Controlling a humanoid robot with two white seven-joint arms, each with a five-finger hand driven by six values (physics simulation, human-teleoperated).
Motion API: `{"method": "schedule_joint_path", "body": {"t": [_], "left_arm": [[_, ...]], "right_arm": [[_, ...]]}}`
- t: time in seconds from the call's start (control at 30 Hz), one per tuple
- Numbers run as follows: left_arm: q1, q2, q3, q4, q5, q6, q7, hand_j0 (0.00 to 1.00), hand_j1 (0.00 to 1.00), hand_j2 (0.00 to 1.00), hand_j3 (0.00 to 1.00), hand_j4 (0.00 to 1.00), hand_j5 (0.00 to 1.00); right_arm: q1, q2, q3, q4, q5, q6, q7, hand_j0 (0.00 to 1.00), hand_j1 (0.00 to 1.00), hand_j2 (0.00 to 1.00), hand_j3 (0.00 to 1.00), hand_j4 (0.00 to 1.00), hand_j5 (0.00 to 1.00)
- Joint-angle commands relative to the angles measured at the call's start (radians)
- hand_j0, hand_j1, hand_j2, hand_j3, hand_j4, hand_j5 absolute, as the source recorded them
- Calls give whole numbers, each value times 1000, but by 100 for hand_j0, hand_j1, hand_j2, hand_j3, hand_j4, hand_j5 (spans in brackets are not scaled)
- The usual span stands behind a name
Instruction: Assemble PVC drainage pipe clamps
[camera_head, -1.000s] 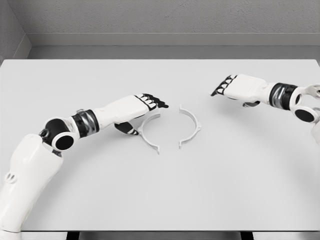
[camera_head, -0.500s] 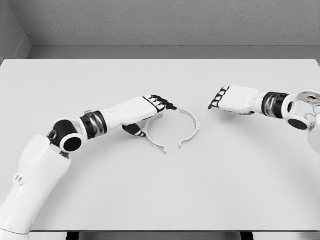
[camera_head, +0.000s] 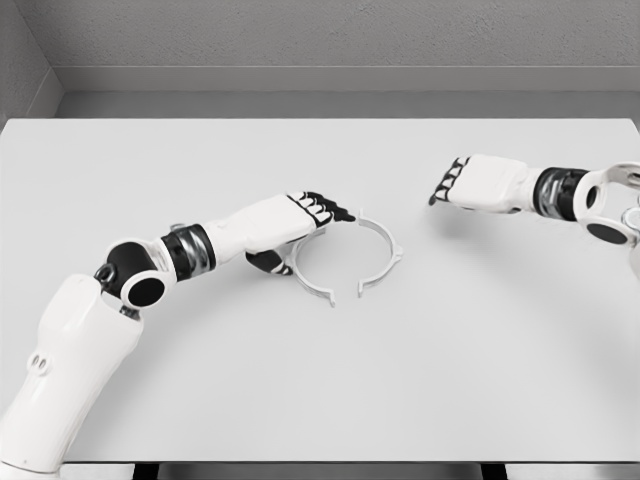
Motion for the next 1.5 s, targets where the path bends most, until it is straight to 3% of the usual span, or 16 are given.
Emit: {"method": "schedule_joint_path", "body": {"t": [0.0, 0.27, 0.37, 0.47, 0.53, 0.7, 0.77, 0.87, 0.93, 1.13, 1.23, 1.3, 1.47], "left_arm": [[0, 1, 2, 1, 5, 2, 0, 100, 100, 100, 100, 100, 100], [0, -7, 0, 8, 3, 3, 1, 100, 100, 100, 100, 100, 100], [0, -8, 0, 14, 3, 3, 1, 100, 100, 100, 100, 100, 100], [0, -10, -1, 21, 3, 3, 1, 100, 100, 100, 100, 100, 100], [0, -11, -3, 23, 2, 3, 1, 100, 100, 100, 100, 100, 100], [0, -24, -6, 24, 2, 10, 1, 100, 100, 100, 100, 100, 100], [0, -25, -8, 23, 2, 10, 1, 100, 100, 100, 100, 100, 100], [0, -33, -11, 20, 2, 10, 1, 100, 100, 100, 100, 100, 100], [0, -39, -11, 18, -1, 10, 1, 100, 100, 100, 100, 100, 100], [0, -61, -11, 18, -17, 10, 0, 100, 100, 100, 100, 100, 100], [0, -62, -11, 17, -17, 11, 0, 100, 100, 100, 100, 100, 100], [0, -64, -11, 17, -17, 11, 0, 100, 100, 100, 100, 100, 100], [0, -76, -12, 17, -17, 11, 0, 100, 100, 100, 100, 100, 100]], "right_arm": [[-5, -13, 36, 1, -4, 1, 19, 82, 82, 82, 82, 82, 82], [-40, -13, 139, 7, -2, 1, 19, 80, 80, 80, 80, 80, 80], [-37, -16, 114, 7, -31, 1, 19, 99, 99, 99, 99, 99, 99], [-20, -77, -7, -2, -192, 1, 19, 100, 100, 100, 100, 100, 100], [11, -83, -85, 0, -229, 1, 19, 100, 100, 100, 100, 100, 100], [90, -82, -185, 9, -301, 1, 19, 100, 100, 100, 100, 100, 100], [170, -74, -295, -4, -344, 1, 19, 100, 100, 100, 100, 100, 100], [307, -74, -427, -71, -550, 1, 19, 100, 100, 100, 100, 100, 100], [336, -73, -479, -91, -596, 1, 19, 100, 100, 100, 100, 100, 100], [382, -41, -510, -86, -740, 1, 19, 100, 100, 100, 100, 100, 100], [406, -31, -521, -82, -749, 1, 19, 100, 100, 100, 100, 100, 100], [409, -30, -530, -31, -755, 1, 19, 100, 100, 100, 100, 100, 100], [411, -30, -530, -23, -765, 1, 19, 100, 100, 100, 100, 100, 100]]}}
